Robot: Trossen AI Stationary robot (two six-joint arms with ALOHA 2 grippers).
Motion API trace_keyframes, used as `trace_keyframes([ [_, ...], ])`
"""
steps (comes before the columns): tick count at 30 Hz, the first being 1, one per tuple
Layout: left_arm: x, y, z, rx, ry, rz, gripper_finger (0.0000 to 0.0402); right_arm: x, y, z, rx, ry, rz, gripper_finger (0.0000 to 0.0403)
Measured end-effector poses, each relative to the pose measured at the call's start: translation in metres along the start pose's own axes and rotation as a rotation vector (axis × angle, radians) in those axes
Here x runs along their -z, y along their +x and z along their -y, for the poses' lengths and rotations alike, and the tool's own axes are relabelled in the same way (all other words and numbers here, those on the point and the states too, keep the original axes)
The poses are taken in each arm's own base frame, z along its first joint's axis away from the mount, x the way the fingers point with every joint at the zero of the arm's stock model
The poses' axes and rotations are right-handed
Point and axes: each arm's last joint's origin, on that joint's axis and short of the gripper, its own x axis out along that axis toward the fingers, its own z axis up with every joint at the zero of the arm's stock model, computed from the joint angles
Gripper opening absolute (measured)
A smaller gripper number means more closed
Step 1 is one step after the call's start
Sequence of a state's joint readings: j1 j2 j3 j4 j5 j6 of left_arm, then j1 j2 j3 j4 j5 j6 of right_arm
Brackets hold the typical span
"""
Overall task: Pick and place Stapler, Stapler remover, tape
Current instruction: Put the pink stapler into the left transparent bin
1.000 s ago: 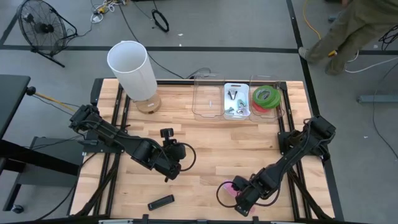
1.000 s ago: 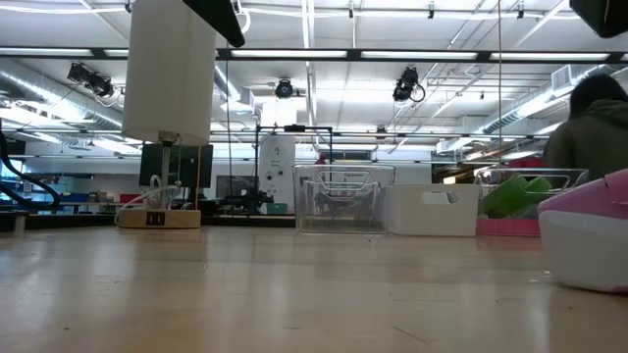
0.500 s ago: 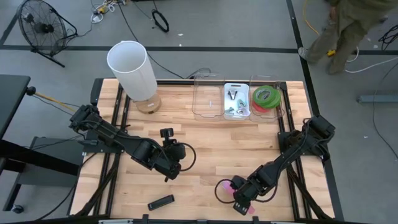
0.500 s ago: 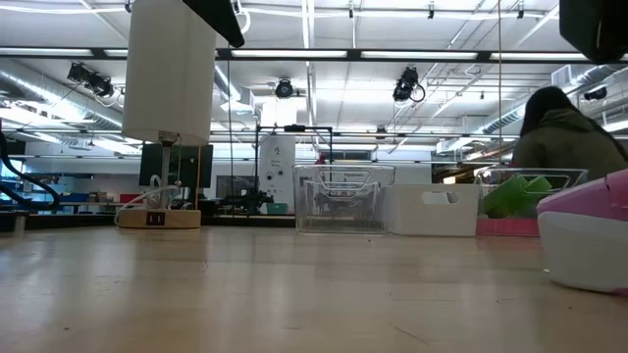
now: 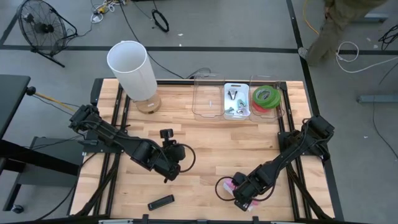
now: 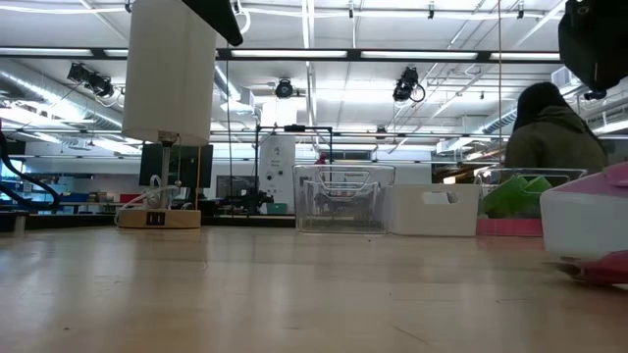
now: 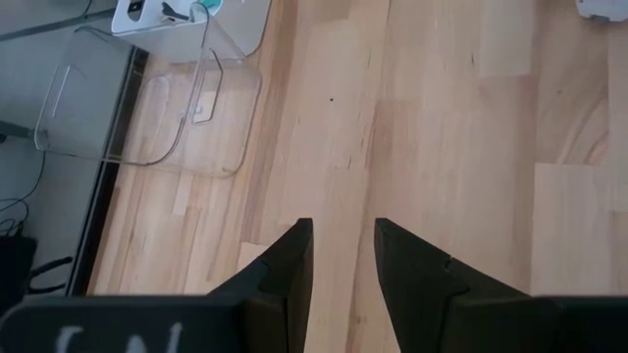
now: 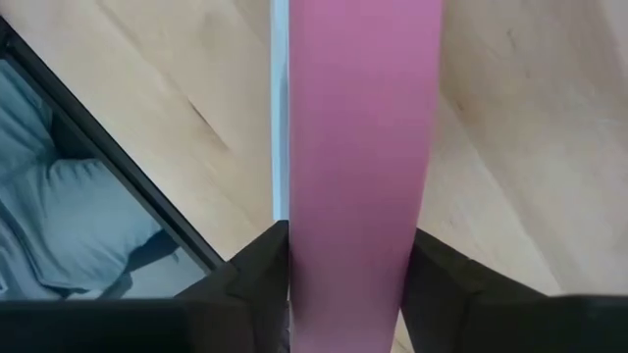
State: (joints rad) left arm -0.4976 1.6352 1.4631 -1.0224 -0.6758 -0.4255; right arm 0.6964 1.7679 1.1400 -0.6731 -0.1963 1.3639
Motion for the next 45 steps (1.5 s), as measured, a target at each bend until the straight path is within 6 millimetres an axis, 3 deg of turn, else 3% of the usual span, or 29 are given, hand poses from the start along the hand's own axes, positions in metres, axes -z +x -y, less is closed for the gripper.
trace_keyframes([
  [5, 0.000, 0.000, 0.000, -0.001, 0.000, 0.000, 0.0115, -0.001, 0.003, 0.000, 0.010, -0.007, -0.004, 0.0132],
  [12, 0.000, 0.000, 0.000, 0.001, -0.003, 0.001, 0.0115, -0.006, 0.003, 0.000, 0.002, -0.026, 0.007, 0.0130],
  [19, 0.000, 0.000, 0.000, 0.001, -0.004, 0.001, 0.0115, -0.029, -0.016, 0.003, -0.011, -0.082, 0.062, 0.0130],
  [33, 0.001, 0.000, 0.001, 0.018, -0.004, -0.010, 0.0115, -0.108, -0.124, 0.027, 0.162, -0.231, 0.293, 0.0130],
  [39, 0.001, 0.000, 0.001, 0.017, 0.007, -0.013, 0.0115, -0.155, -0.170, 0.058, 0.171, -0.252, 0.408, 0.0130],
  [45, 0.002, -0.001, 0.001, 0.034, 0.016, -0.030, 0.0115, -0.198, -0.214, 0.104, 0.190, -0.202, 0.517, 0.0130],
])
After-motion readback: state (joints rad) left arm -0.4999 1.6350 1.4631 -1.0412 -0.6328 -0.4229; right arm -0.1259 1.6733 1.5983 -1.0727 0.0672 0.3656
